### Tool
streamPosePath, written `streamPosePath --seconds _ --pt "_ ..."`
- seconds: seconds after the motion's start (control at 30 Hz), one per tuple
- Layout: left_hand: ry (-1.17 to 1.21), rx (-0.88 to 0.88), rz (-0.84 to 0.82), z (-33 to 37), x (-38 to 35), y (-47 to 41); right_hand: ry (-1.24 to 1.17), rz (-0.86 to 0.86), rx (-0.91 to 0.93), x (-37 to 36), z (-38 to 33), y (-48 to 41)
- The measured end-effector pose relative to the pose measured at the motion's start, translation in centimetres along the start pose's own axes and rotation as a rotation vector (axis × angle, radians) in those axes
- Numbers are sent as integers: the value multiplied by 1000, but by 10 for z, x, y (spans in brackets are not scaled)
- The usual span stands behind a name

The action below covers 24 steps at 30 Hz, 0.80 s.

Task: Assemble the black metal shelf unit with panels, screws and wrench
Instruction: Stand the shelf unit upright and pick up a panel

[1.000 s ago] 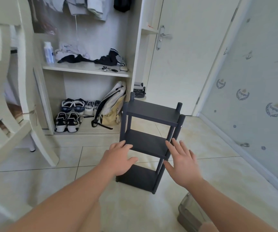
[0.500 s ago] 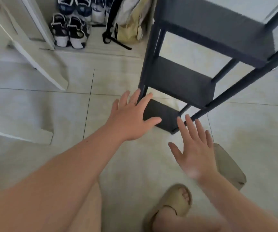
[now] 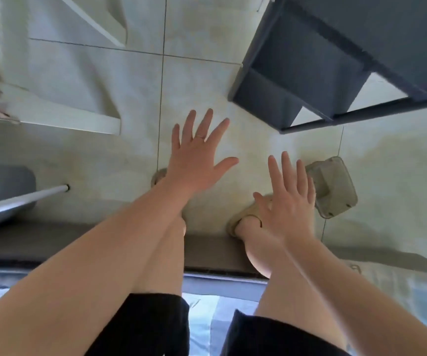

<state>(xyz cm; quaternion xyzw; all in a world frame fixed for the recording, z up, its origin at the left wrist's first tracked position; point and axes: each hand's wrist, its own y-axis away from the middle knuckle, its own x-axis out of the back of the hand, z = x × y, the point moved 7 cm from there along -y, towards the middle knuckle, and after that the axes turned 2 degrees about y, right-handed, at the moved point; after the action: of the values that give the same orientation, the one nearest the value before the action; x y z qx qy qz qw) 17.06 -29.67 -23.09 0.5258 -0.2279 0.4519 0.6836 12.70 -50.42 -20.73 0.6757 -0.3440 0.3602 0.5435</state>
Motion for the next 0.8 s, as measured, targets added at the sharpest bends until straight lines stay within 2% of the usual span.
streamPosePath --seconds 0.23,0.37,0.6,0.8 --pt "15 -26 -26 23 120 84 62 -38 2 144 -53 67" --pt "33 -68 -18 36 189 111 102 -2 -24 206 -80 92" --pt "18 -146 -54 36 261 123 86 14 -191 272 -101 105" --pt "26 -173 -68 61 292 108 -33 68 -301 299 -81 108"
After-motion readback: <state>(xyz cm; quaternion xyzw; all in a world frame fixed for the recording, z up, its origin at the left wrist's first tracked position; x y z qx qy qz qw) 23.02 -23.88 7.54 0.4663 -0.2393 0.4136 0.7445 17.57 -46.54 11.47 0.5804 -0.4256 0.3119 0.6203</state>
